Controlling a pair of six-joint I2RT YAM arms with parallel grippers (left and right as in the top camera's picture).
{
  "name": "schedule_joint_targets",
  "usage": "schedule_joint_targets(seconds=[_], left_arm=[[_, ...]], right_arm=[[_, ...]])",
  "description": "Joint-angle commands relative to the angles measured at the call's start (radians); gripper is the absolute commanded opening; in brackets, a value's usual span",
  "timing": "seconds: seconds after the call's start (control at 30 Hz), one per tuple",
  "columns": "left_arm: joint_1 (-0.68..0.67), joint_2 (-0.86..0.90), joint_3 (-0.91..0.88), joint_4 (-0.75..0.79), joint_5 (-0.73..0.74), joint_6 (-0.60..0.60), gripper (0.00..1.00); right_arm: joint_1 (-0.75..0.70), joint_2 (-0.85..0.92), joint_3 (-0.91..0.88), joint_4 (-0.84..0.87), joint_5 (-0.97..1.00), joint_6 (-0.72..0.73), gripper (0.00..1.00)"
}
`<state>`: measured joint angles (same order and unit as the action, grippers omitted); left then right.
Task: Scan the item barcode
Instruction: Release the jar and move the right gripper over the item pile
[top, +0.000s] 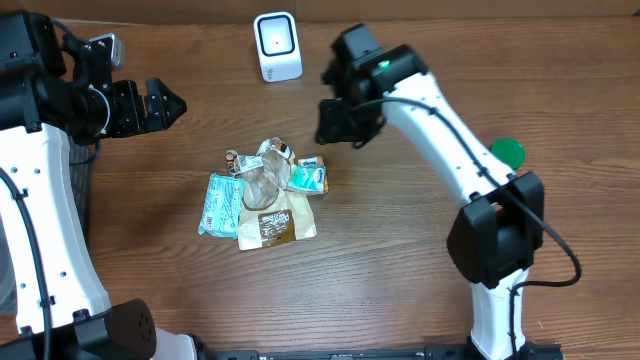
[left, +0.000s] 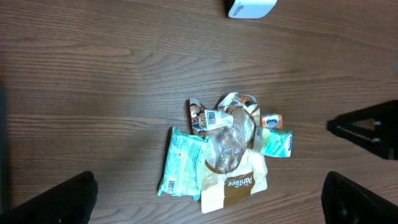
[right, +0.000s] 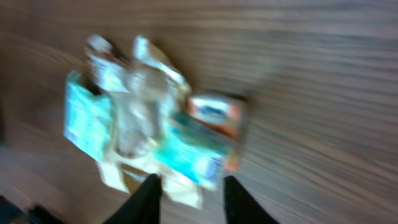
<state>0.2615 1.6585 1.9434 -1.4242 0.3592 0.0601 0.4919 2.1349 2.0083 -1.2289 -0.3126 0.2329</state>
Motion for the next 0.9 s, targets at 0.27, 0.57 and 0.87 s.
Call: schedule_joint_targets(seconds=[0.27,0.57,0.87], left_arm=[[-0.007,-0.011,0.005,0.0,-0.004,0.023,0.99],[-0.008,-0.011,0.005,0.0,-0.004,0.023,0.99],[-0.007,-0.011,0.005,0.0,-0.004,0.023,0.99]], right_arm=[[0.222,0.108,0.007,0.151,0.025,0.247,0.24],[0.286,0.181,0.007,0.104,0.222,0.303,0.25],[0.228,0.18,0.007,-0.116,0.41,0.302,0.25]])
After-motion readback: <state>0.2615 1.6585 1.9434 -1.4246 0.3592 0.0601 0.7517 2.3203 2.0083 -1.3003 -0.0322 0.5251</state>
